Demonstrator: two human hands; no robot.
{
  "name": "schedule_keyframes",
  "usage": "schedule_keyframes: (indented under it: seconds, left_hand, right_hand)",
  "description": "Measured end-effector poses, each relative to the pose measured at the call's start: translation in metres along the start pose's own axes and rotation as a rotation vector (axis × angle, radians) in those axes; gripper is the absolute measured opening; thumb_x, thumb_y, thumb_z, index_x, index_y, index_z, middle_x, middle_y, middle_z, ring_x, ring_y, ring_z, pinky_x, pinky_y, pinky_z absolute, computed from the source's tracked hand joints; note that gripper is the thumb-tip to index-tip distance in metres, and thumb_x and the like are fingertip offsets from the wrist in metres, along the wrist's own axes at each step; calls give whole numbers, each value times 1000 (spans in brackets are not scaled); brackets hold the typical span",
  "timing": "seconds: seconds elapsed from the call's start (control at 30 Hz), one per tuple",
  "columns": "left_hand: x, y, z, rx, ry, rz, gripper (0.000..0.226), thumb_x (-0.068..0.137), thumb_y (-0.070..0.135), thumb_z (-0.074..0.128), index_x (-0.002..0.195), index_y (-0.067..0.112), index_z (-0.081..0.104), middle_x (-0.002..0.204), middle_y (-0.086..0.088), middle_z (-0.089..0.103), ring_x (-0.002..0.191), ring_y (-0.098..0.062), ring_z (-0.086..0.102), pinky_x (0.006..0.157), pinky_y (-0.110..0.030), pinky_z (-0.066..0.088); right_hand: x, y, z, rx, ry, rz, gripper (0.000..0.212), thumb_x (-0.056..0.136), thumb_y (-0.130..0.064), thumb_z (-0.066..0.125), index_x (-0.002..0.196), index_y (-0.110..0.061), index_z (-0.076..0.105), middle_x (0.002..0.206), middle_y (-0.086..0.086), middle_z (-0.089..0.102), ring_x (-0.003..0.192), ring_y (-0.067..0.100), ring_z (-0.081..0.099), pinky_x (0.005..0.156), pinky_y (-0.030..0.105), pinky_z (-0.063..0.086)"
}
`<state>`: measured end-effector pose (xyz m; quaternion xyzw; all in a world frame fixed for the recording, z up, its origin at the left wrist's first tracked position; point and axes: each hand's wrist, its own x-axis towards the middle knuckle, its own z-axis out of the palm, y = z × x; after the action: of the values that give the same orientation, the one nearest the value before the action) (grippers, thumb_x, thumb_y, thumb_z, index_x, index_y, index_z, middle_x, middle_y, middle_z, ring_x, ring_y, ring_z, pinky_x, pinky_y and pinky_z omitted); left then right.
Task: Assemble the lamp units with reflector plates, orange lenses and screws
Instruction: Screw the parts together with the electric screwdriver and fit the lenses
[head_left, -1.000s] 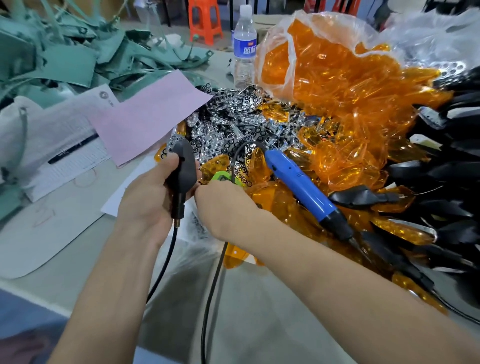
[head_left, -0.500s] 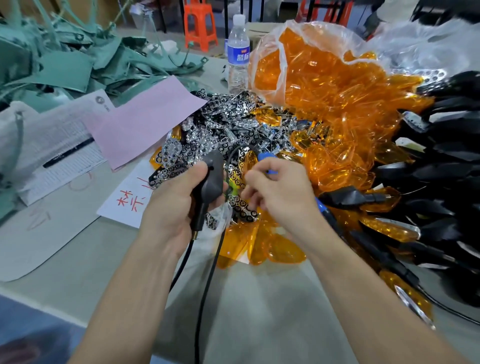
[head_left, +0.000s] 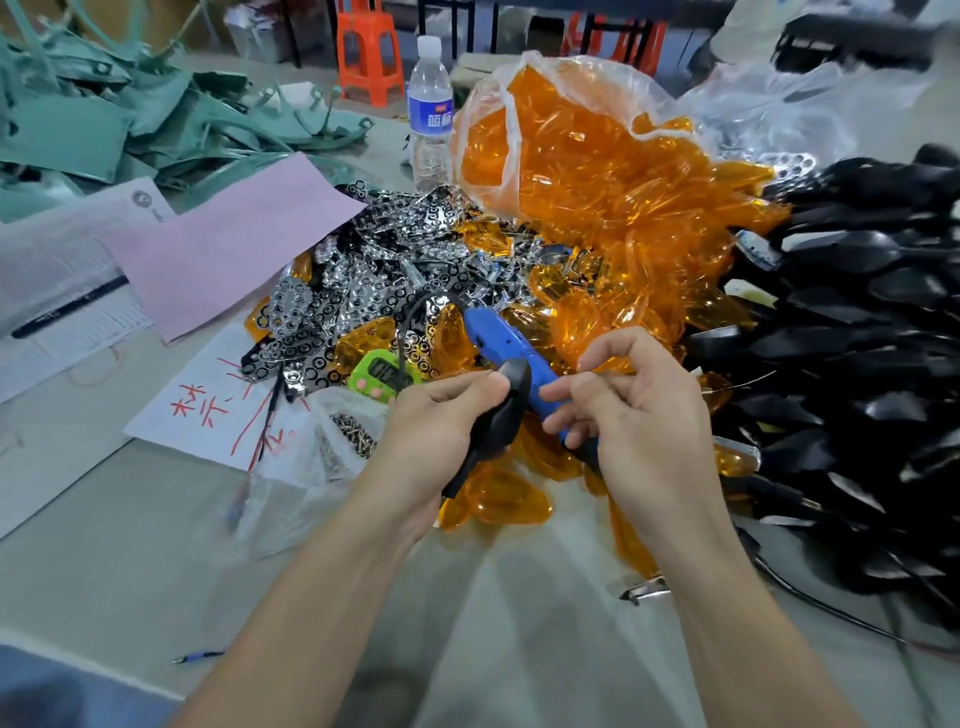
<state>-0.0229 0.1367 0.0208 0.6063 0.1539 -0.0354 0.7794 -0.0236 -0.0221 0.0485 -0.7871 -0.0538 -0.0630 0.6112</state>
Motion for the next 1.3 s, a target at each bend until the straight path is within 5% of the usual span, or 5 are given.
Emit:
schedule_keyframes:
  seconds: [0.3,0.6,0.9,1.1,1.3]
  left_hand:
    - [-7,-9,15,12,-6,-2,35,102,21,58,77,21,82,76,-4,71,69,-13,67,59,-29,58]
    - [-6,-19,21,-7,-79,22,30,98,29,58,86,19,83,76,-2,72,68,-11,66,64,-32,61]
    - [-5,-19,25,8,-66,30,30,86,37,61,87,16,83,80,-8,72,64,-16,67,63,-36,61]
    - [-5,-20,24,66,-44,39,29,88,36,63,87,14,82,91,-15,70,73,-20,66,68,-41,64]
    - [-8,-19,21,114,-66,26,27,101,26,62,86,18,83,77,-4,69,69,-19,64,62,-30,57]
  right_hand:
    - [-2,10,5,58,200,-50,11,79,-18,82,76,-28,76,67,-8,73,60,6,66,57,18,51]
    - [-8,14,9,113,210,-12,20,82,-9,75,84,-27,80,73,-7,77,70,14,75,62,21,57]
    - [-5,9,-7,-250,86,-6,16,78,-18,86,77,-32,81,71,-22,72,71,-3,70,63,13,56]
    - [0,10,-12,-148,-5,74,21,76,-11,87,74,-31,81,72,-14,75,73,7,73,71,36,64]
    - [0,17,-10,-83,10,81,25,77,-9,86,77,-33,82,75,-14,76,78,10,74,75,39,64]
